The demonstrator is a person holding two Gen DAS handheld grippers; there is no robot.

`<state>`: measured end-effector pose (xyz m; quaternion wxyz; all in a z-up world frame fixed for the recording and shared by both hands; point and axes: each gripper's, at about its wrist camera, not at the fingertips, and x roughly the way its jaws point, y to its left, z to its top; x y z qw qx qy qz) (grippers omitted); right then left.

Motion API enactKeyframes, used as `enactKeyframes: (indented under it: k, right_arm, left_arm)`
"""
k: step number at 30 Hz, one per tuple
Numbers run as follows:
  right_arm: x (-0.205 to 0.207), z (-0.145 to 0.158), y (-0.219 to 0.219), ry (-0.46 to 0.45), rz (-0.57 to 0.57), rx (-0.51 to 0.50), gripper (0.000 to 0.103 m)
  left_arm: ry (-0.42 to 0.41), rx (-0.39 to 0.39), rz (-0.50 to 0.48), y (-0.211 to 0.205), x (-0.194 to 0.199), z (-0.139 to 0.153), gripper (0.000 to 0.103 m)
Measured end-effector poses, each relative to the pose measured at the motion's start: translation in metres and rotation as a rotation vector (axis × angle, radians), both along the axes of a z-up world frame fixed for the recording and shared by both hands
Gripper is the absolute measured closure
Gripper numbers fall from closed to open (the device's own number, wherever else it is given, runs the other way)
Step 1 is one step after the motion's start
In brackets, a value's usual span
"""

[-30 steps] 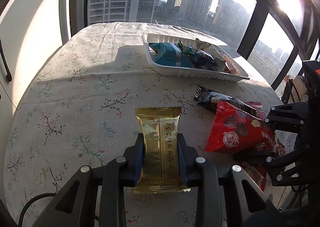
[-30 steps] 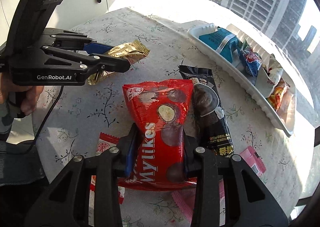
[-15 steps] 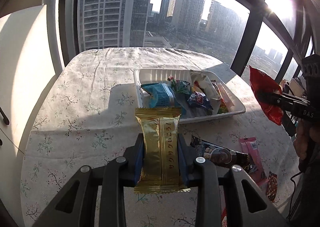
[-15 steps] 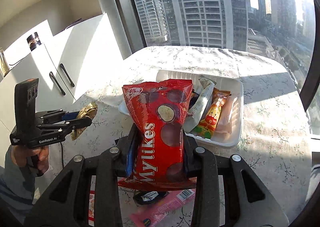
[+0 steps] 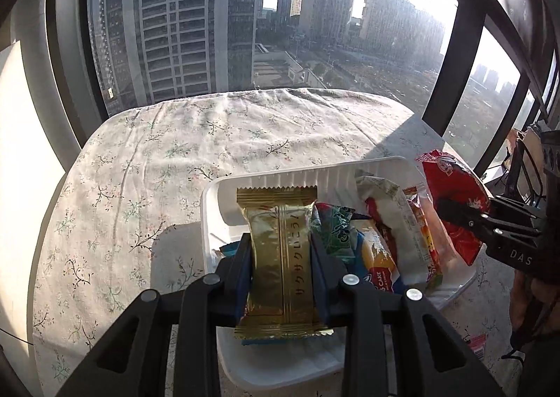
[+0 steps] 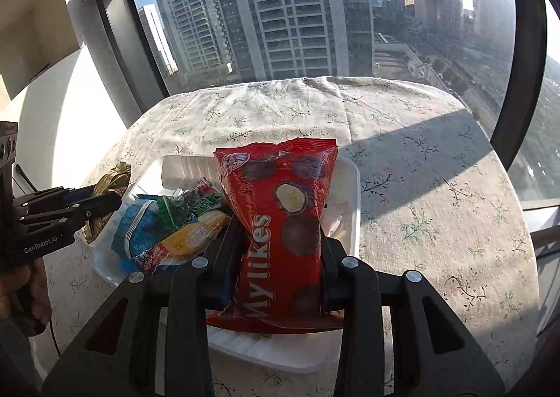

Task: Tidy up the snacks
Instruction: 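Lower the gold packet into the tray with the left tool while the right tool places the Mylikes bag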

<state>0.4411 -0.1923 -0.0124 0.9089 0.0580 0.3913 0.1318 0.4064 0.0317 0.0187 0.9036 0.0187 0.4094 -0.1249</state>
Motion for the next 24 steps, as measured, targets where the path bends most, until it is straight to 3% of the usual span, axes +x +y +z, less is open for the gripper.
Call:
enactKeyframes:
  k: [13,24]
  right_arm:
    - [0.019,-0.044,0.012,0.041,0.019,-0.043,0.07]
    - [0.019,-0.057,0.021,0.044,0.047,-0.073,0.07]
  left_arm:
    - [0.04,0.083,0.006,-0.026,0.04,-0.03,0.071]
    - [0.073,0.068,0.021,-0.024,0.053,-0.047,0.07]
